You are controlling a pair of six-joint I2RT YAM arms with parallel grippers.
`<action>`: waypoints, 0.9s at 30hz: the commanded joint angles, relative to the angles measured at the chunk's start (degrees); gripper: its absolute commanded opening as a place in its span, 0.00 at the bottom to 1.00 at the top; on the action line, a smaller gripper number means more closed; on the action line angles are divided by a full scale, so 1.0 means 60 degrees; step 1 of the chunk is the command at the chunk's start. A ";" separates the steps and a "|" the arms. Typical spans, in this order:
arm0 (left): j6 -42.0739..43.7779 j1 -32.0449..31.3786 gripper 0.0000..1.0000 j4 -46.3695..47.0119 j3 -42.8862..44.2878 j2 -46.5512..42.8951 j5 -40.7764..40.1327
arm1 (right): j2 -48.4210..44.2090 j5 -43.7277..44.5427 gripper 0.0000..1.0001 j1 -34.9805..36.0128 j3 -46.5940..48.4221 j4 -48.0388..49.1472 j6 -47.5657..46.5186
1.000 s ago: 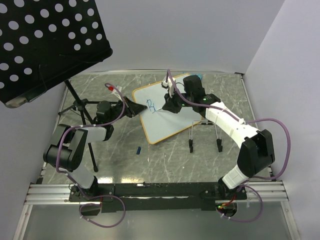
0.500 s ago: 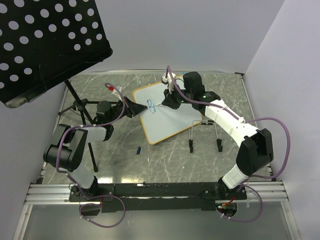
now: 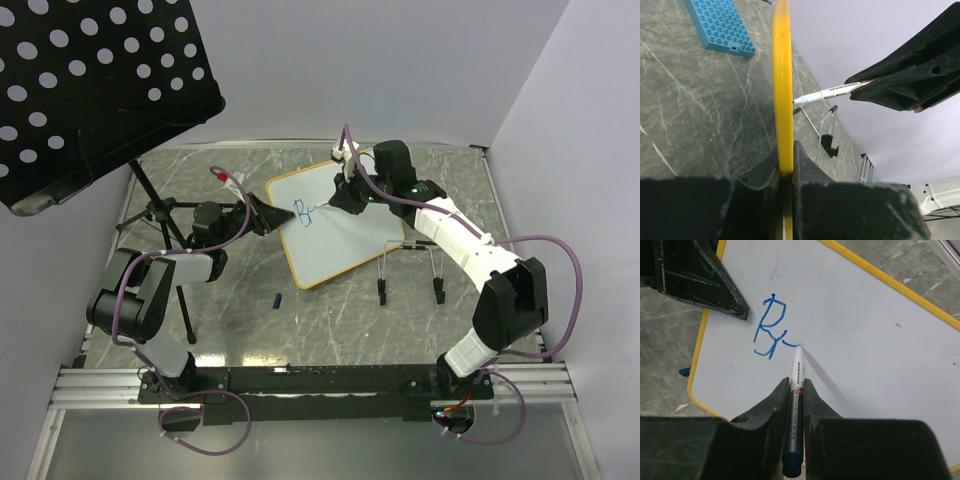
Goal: Write a sentence on the whiteboard
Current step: Write on the whiteboard with the whiteboard.
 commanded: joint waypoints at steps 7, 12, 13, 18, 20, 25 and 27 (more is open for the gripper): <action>-0.0406 -0.0053 0.01 0.1925 0.0453 -0.0286 0.0314 | -0.0428 0.0154 0.00 -0.0136 0.0218 0.0853 0.0373; -0.0362 -0.0067 0.01 0.1837 0.0452 -0.0286 0.0358 | -0.0238 0.0461 0.00 -0.0136 0.0261 0.1102 0.0578; -0.0377 -0.0053 0.01 0.1852 0.0453 -0.0300 0.0343 | -0.0208 0.0549 0.00 -0.0151 0.0261 0.1117 0.0593; -0.0421 -0.0067 0.01 0.1911 0.0453 -0.0286 0.0358 | -0.0003 0.0521 0.00 -0.0136 0.0306 0.0854 0.0520; -0.0436 -0.0067 0.01 0.1925 0.0467 -0.0257 0.0358 | 0.0026 0.0462 0.00 -0.0136 0.0291 0.0781 0.0476; -0.0465 -0.0053 0.01 0.1984 0.0438 -0.0256 0.0358 | 0.0027 0.0345 0.00 -0.0151 0.0174 0.0619 0.0402; -0.0450 -0.0053 0.01 0.1955 0.0438 -0.0256 0.0343 | -0.0090 0.0286 0.00 -0.0136 0.0042 0.0677 0.0388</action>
